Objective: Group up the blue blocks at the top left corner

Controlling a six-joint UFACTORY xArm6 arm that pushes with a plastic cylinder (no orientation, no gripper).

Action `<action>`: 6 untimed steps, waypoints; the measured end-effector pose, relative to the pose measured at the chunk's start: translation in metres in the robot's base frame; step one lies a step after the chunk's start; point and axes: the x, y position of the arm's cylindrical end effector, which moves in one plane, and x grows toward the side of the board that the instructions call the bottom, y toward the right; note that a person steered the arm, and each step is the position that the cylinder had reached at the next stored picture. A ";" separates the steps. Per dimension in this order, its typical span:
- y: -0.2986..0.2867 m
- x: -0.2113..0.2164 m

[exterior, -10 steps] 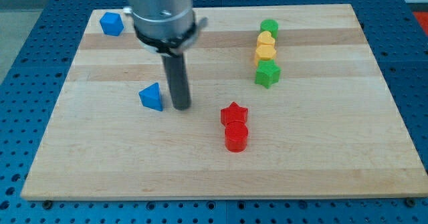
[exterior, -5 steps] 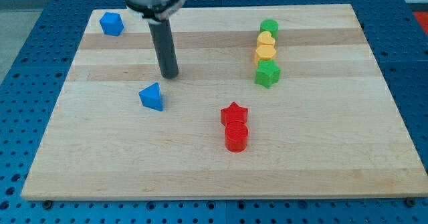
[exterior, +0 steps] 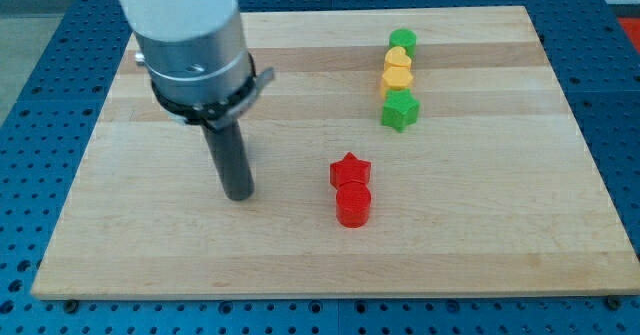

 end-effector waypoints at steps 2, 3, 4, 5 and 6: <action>-0.009 -0.047; -0.015 -0.092; -0.024 -0.138; -0.040 -0.180; -0.060 -0.212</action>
